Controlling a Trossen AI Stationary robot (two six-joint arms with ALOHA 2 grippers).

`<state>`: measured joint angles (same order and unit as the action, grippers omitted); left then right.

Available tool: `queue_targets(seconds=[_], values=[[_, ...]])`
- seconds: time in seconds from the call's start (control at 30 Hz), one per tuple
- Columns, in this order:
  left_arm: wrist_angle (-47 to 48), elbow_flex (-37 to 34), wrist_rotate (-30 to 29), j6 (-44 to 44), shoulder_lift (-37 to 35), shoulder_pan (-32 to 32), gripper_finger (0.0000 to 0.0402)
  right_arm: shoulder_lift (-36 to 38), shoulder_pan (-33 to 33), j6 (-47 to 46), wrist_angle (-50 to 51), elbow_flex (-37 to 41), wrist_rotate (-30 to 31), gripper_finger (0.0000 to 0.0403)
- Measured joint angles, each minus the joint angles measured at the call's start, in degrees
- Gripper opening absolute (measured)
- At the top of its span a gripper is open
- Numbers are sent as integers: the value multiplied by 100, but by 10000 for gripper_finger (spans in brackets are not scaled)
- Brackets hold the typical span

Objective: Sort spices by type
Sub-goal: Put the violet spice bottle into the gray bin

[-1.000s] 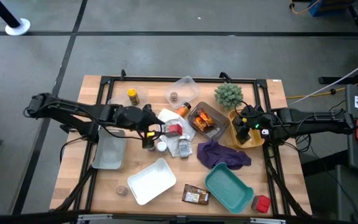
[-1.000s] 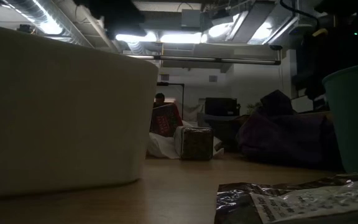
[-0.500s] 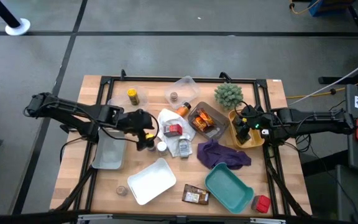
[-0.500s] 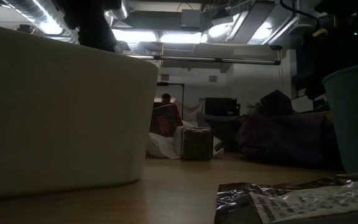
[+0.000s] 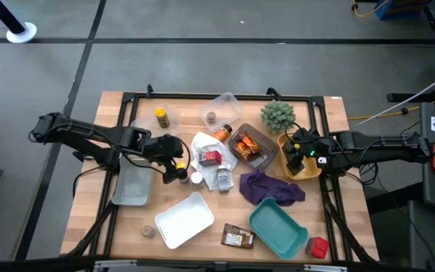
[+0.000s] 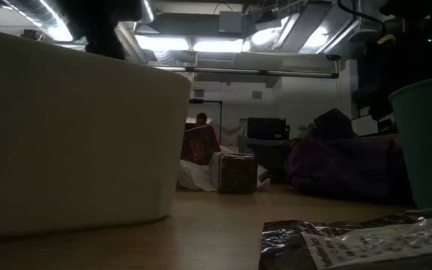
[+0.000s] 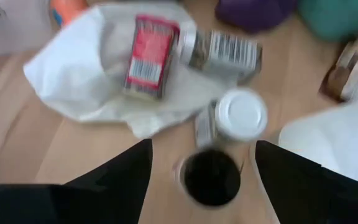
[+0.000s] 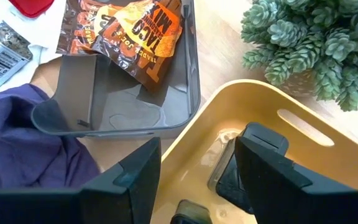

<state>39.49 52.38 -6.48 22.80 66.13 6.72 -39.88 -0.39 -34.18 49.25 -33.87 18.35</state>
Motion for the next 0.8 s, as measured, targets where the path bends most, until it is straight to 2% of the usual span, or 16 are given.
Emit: queue_targets(seconds=[0.1, 0.4, 0.8], values=[[270, -7, -4, -97, 0, 55, 269, 0, 1, 1, 0, 0, 0, 205], [157, -320, -9, -3, 2, 240, 269, 0, 1, 1, 2, 0, 0, 205], [181, -323, -35, 80, 56, 538, 269, 0, 1, 1, 5, 0, 0, 205]])
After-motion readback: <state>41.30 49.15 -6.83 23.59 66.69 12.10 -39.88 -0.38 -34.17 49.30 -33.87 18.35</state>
